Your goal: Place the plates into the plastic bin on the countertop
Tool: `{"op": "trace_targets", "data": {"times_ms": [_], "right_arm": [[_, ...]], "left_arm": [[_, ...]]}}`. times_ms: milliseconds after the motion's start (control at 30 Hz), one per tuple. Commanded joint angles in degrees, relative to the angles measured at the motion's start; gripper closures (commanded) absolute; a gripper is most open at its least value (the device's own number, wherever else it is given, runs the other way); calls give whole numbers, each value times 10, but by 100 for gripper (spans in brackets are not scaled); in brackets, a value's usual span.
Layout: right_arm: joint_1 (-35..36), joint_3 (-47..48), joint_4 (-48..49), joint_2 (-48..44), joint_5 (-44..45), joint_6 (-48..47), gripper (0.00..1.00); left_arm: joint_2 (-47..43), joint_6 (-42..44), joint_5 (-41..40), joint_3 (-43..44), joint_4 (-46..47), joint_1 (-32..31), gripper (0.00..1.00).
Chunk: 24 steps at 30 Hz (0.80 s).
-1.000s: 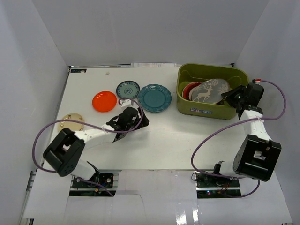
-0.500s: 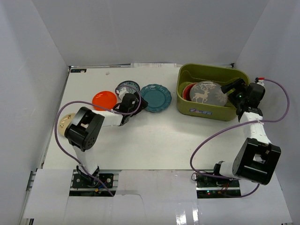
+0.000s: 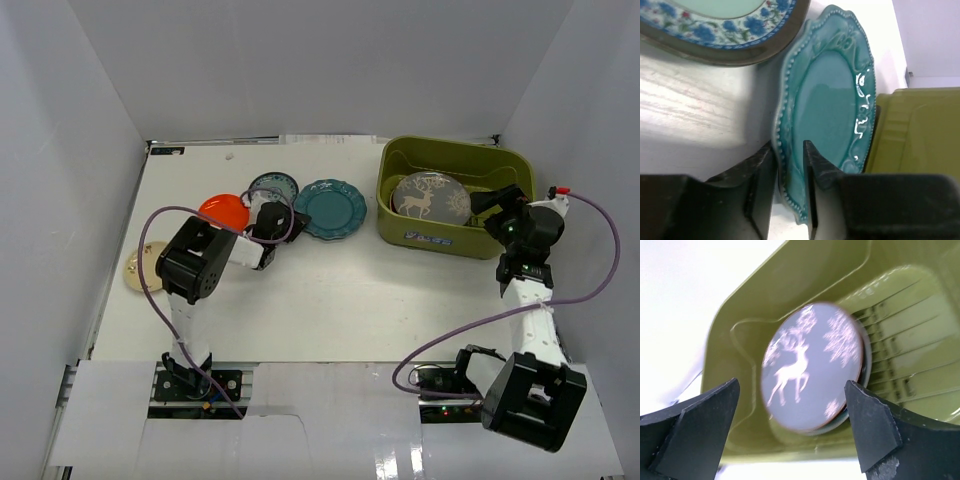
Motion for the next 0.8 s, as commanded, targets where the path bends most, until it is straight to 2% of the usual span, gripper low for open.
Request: {"op": "trace_targets", "data": {"times_ms": [0,33,167,267,400,433,467,533,600,667,733,767], "right_arm": [[13,-41,11,-48,-41,29,9],[15,-50,10,-60,-45,29,10],[32,-70,-17,-135,-60,24,12],[46,-82,-23,-165,-84,26,12],[125,-92,-30,-205,-130,22,12],[146,-93,-37,-212,-134,9,11],[196,-95,-45,-222,-136,5,10],[237,-102,-62,-229,-141,-3,6],[288,-123,-66,-231,-153,1,2],[332,-141,-67,-229,-158,8,2],[360,-172,-58,-231,-154,14,6],[383,-185,-52,-232,-149,21,7]], "left_arm": [[18,-28,14,-32,37,2,63],[17,-29,14,-38,51,2,74],[-20,-33,11,-79,77,5,100],[-62,-29,12,-118,103,5,100],[-170,-11,26,-211,102,5,100],[-221,-9,30,-230,109,5,100],[-248,-12,42,-247,111,7,100],[-331,-15,52,-297,112,11,100],[-385,-21,98,-325,110,13,100],[-469,-22,137,-358,90,17,100],[-525,-23,164,-382,49,18,100],[-585,-22,174,-388,33,19,100]]}}
